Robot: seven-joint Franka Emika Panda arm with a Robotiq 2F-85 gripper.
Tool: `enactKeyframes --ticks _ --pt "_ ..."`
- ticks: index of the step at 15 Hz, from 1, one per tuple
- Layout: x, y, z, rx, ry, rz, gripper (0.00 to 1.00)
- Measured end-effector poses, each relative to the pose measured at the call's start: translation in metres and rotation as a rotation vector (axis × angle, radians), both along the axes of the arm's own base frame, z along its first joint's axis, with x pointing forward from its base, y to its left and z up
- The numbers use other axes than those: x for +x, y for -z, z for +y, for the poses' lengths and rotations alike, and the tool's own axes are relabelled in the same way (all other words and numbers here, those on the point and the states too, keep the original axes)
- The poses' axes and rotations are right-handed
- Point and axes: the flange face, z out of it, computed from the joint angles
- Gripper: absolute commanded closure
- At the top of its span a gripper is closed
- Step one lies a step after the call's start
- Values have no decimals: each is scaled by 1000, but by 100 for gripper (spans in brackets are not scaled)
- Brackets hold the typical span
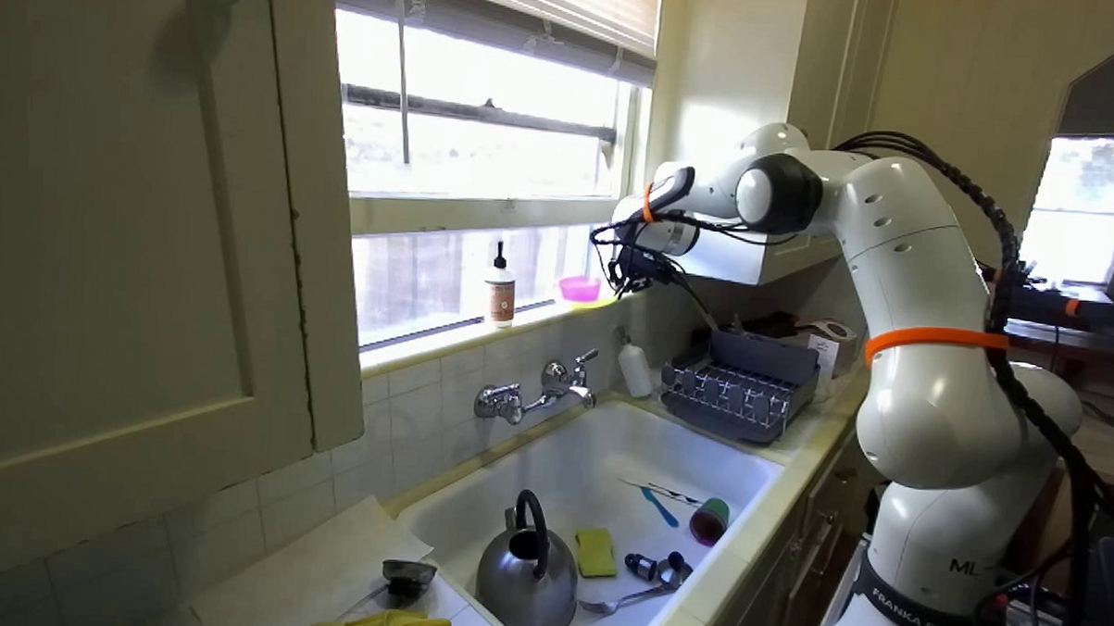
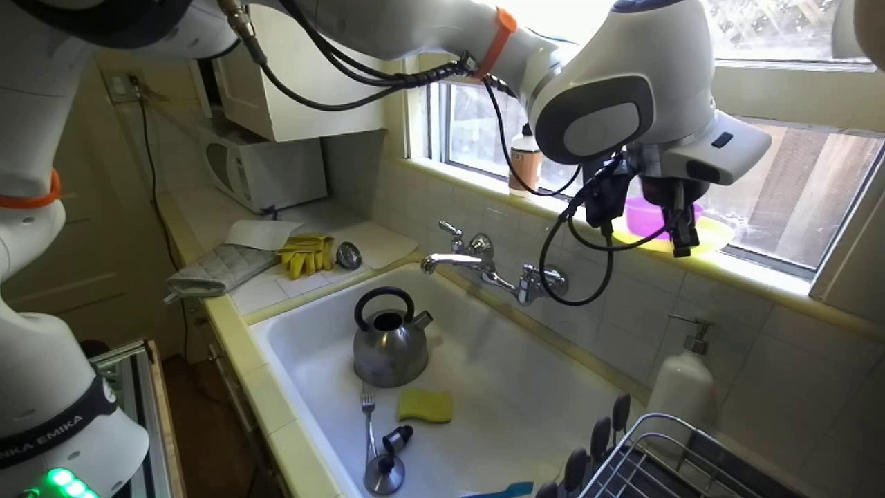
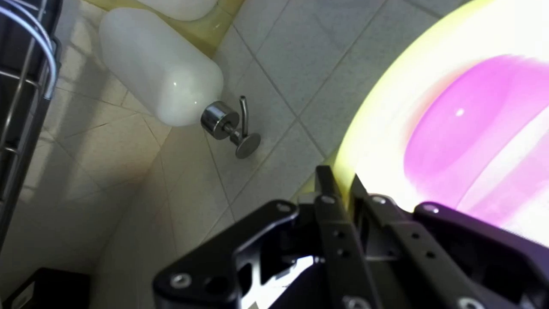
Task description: Put the plate inside the drying rack
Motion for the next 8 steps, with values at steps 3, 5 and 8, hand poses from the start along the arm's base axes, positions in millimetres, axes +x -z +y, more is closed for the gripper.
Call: enactKeyframes --ticks 3,5,8 --pt "0 -1 -2 3 -6 -9 98" --pt "0 2 -3 10 -12 -12 98" --pt "-1 9 -5 36 -10 -20 98"
